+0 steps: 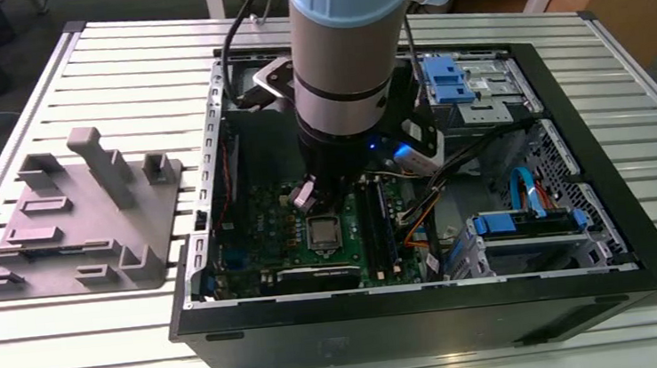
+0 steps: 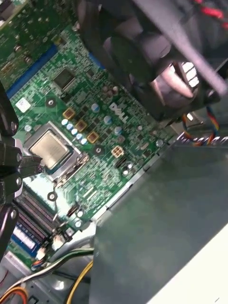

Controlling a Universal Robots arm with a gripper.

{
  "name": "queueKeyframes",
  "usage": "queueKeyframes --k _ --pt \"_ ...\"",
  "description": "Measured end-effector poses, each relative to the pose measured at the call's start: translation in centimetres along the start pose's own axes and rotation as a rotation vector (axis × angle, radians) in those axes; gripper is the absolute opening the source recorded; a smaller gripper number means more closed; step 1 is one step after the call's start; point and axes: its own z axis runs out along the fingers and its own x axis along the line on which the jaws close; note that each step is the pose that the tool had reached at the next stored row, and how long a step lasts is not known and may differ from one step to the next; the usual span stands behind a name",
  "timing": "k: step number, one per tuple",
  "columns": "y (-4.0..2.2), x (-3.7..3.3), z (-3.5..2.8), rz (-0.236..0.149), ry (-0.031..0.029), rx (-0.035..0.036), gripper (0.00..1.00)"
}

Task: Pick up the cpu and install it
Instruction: 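Close the cpu cover, then install the first cpu locking lever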

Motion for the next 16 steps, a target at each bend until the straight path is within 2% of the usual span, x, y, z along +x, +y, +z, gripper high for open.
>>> queueKeyframes --k 5,8,16 --pt "0.07 0.08 0.02 0.0 0.0001 0.0 0.11" --pt "0.35 0.4 0.3 0.0 0.0 0.0 0.11" --pt "0.36 0.38 -0.02 0.0 0.0 0.0 0.11"
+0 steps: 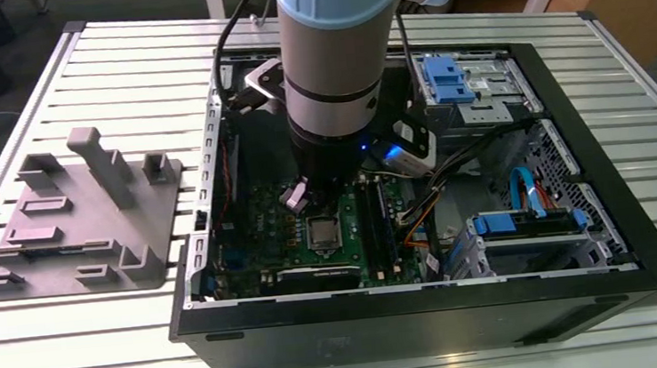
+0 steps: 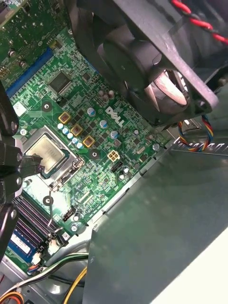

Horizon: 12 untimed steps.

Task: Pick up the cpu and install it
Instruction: 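Install the first cpu locking lever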

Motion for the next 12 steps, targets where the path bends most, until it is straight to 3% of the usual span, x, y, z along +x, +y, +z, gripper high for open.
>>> queueKeyframes --k 5,12 --pt "0.0 0.0 -0.07 0.0 0.0 0.0 0.11" --pt "0.03 -0.05 -0.77 0.0 0.0 -0.0001 0.11"
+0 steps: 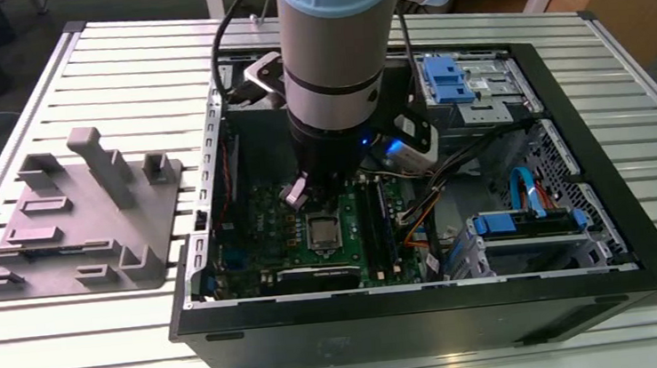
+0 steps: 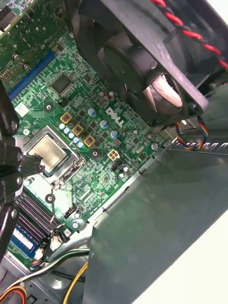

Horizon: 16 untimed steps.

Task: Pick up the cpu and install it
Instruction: 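Install the first cpu locking lever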

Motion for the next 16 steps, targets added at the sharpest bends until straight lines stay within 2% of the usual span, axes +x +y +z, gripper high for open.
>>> queueKeyframes --k 3,7,16 --pt "0.01 -0.02 -0.28 0.0 0.0 0.0002 0.11" --pt "0.03 -0.05 -0.31 0.0 0.0001 0.0002 0.11" --pt "1.04 -1.01 -0.21 0.0 -0.0001 0.0001 0.11"
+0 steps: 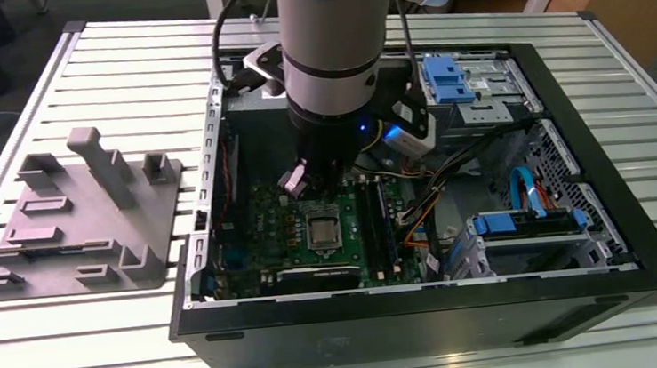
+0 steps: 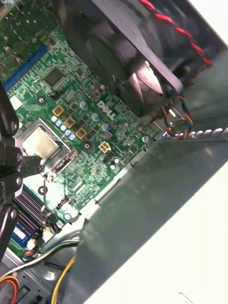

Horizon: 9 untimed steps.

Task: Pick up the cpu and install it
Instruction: 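Install the first cpu locking lever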

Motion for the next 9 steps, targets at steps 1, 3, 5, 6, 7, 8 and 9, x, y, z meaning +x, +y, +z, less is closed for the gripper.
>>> queueKeyframes --k 1,3,5,6,7,8,9 --pt "0.13 -0.12 0.01 0.0 0.0 0.0 0.11" --pt "0.41 -0.39 0.03 0.0 0.0001 0.0 0.11" --pt "0.7 -0.66 0.06 0.0 0.0002 0.0 0.11" --pt "0.82 -0.79 0.07 0.0 0.0 0.0 0.11" --pt "0.95 -0.91 0.09 0.0 0.0 0.0 0.11" --pt "1.06 -1.01 0.1 0.0 0.0 0.0 0.11" --pt "1.17 -1.12 0.11 0.0 0.0 0.0 0.11"
